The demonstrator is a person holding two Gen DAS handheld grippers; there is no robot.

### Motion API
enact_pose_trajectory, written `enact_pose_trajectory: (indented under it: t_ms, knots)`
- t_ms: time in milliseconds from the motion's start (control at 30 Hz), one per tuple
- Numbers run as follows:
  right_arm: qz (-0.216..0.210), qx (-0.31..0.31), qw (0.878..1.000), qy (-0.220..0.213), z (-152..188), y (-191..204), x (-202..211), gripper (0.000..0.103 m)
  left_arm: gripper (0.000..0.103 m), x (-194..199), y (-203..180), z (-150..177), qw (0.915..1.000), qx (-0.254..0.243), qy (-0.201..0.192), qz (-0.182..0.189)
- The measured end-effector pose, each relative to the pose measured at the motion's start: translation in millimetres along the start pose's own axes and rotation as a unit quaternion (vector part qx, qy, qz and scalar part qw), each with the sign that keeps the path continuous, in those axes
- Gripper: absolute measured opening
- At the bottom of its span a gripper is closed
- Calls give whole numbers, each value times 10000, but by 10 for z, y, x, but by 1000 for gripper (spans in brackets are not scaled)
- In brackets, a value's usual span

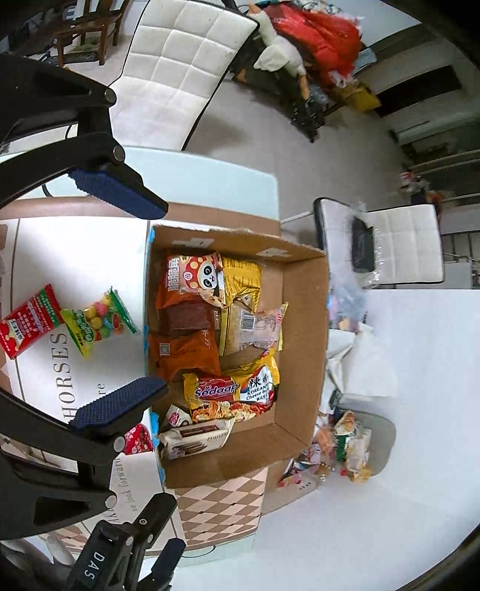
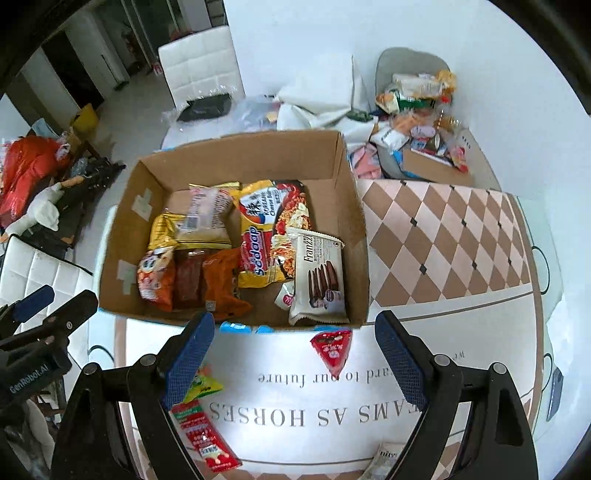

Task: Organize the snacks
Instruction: 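Withdraw both tools from the box back over the table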

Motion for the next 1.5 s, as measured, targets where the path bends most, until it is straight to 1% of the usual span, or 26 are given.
enact_pose_trajectory:
  t_ms: [133,300,433,500,567,633,667,800,900,933,1000,1033,1167,1233,1333,1400,1433,1500]
  knots:
    - [-124,-9,9998,-162,70,31,263,91,87,243,-3,89,9998,140,-102,54]
    - [-393,-136,9990,-147,223,55,487,91,87,413,-29,261,9993,349,-64,100]
    - [-532,-294,9982,-18,438,-49,569,91,87,410,-57,521,9983,523,226,116]
    - [-572,-423,9974,130,596,-148,563,91,87,340,-88,698,9971,565,490,119]
    - [-597,-603,9959,300,784,-301,533,95,87,249,-127,905,9952,608,762,121]
    - [-554,-855,9935,498,1006,-524,467,95,87,126,-184,1145,9917,685,1081,153]
    - [-547,-978,9920,583,1093,-624,435,95,87,93,-201,1228,9903,713,1181,149]
    - [-370,-1544,9818,1041,1534,-1135,230,95,87,-154,-312,1611,9821,861,1670,158]
    - [-228,-1930,9704,1436,1902,-1469,-3,95,87,-352,-391,1867,9747,904,2041,143]
    - [-180,-2066,9649,1611,2054,-1576,-122,95,87,-429,-419,1959,9714,920,2184,145]
    - [-127,-2191,9579,1851,2236,-1686,-299,95,87,-532,-434,2099,9669,948,2364,134]
    - [-125,-2273,9525,2023,2366,-1739,-417,95,87,-573,-442,2153,9646,959,2453,127]
    - [-22,-2412,9414,2356,2644,-1861,-719,95,87,-733,-437,2311,9589,970,2667,20]
    - [94,-2411,9394,2437,2728,-1918,-824,95,87,-781,-431,2360,9571,976,2728,-21]
    - [174,-2483,9375,2431,2803,-2038,-913,95,87,-842,-441,2434,9549,959,2809,-62]
    - [245,-2399,9377,2503,2853,-2108,-977,95,87,-873,-462,2485,9535,934,2864,-76]
    - [236,-2378,9353,2610,2901,-2130,-1022,95,87,-905,-489,2512,9527,918,2895,-79]
    - [-58,-2540,9275,2741,2977,-2131,-1088,95,87,-925,-522,2564,9515,898,2940,-74]
Point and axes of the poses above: each gripper's, at about its wrist camera, not at the fingertips, and x roughly against the way its jaws point, y to its left, z to its underside, the point moved 7 cm from there along -x, roughly the way its jaws point, and after that the axes turned 4 degrees about -y, right-handed, at the moved point
